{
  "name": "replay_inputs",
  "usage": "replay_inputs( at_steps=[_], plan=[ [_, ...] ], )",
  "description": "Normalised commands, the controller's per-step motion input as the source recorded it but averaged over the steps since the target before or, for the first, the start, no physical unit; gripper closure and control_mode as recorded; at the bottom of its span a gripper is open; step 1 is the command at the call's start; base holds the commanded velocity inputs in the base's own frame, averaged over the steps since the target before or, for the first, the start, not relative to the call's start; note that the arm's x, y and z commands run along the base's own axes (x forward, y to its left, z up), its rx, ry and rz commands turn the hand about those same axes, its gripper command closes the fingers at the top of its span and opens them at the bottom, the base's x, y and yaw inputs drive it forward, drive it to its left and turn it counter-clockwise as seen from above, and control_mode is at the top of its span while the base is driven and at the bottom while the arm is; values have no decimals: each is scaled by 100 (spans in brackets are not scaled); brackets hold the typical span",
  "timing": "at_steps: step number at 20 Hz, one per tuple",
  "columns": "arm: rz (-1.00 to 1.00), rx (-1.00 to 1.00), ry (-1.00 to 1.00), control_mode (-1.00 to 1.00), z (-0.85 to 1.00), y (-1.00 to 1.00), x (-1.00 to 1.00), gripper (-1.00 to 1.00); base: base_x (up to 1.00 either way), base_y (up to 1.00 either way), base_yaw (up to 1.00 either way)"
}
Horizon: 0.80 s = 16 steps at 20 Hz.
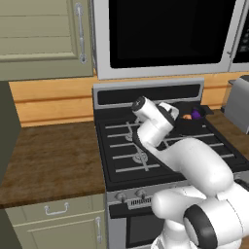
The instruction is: Put the onion and eggplant in the pot. Retrieve the spatula and lightly stir the vegetables in the pot.
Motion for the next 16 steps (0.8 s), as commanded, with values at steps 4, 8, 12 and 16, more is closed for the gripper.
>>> replay_inputs(
  at_steps=[4, 8, 12, 16],
  plan=[
    [16, -14, -2, -100, -15, -100, 8, 100, 0, 0, 0],
    [10, -12, 0, -100, 0, -98, 36, 100, 0, 0, 0],
    [3, -6, -12, -100, 0, -100, 21, 100, 0, 0, 0],
    [0, -3, -2, -100, 1, -100, 54, 100, 0, 0, 0]
  ],
)
